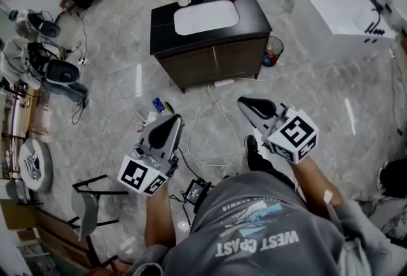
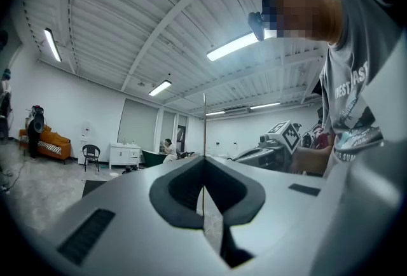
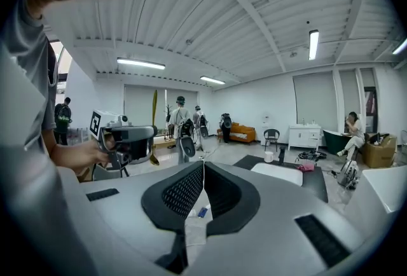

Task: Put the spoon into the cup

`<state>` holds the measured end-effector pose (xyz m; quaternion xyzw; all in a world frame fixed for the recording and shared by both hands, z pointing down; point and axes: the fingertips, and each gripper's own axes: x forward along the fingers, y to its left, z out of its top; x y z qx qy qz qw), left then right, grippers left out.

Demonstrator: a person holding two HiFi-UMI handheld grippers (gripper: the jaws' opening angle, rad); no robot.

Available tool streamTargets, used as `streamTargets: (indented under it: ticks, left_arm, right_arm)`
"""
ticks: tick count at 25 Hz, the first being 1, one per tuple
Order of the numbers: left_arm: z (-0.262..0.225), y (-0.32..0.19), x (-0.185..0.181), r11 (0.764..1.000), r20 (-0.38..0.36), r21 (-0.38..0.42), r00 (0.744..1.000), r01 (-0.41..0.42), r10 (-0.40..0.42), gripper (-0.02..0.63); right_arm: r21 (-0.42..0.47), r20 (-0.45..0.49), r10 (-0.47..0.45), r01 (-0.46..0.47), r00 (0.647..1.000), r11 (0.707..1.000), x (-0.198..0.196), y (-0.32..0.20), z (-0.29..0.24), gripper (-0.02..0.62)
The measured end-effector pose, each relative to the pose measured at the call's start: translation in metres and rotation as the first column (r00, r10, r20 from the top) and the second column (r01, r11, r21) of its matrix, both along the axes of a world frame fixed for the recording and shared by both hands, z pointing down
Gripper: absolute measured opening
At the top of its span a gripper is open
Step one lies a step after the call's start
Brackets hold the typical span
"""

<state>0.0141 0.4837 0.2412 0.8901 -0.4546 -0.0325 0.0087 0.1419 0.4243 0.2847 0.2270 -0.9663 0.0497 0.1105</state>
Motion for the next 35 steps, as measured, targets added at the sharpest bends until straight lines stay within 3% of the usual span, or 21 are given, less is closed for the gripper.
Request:
streamTargets:
  ticks: [7, 27, 35]
  left_arm:
    - [-0.005, -0.041, 0.002, 0.999, 0.013, 0.016, 0.999, 0.037, -0.038, 0.0]
    - [0.027, -0.127, -0.01, 0.99, -0.013, -0.091, 0.994, 0.109, -0.111, 0.0]
    - [0.037, -0.178, -0.001, 0.985, -0.004, -0.109, 0.991, 0.135, -0.136, 0.0]
  right_arm:
    - [0.011, -0.008, -0.048, 0.049, 0.999, 0.999, -0.009, -0.053, -0.003, 0.032]
    - [-0.063, -0.044, -0.134, 0.131, 0.99, 0.989, -0.029, -0.142, 0.023, 0.032]
    - [-0.091, -0.037, -0.171, 0.167, 0.985, 0.982, -0.019, -0.189, 0.036, 0.032]
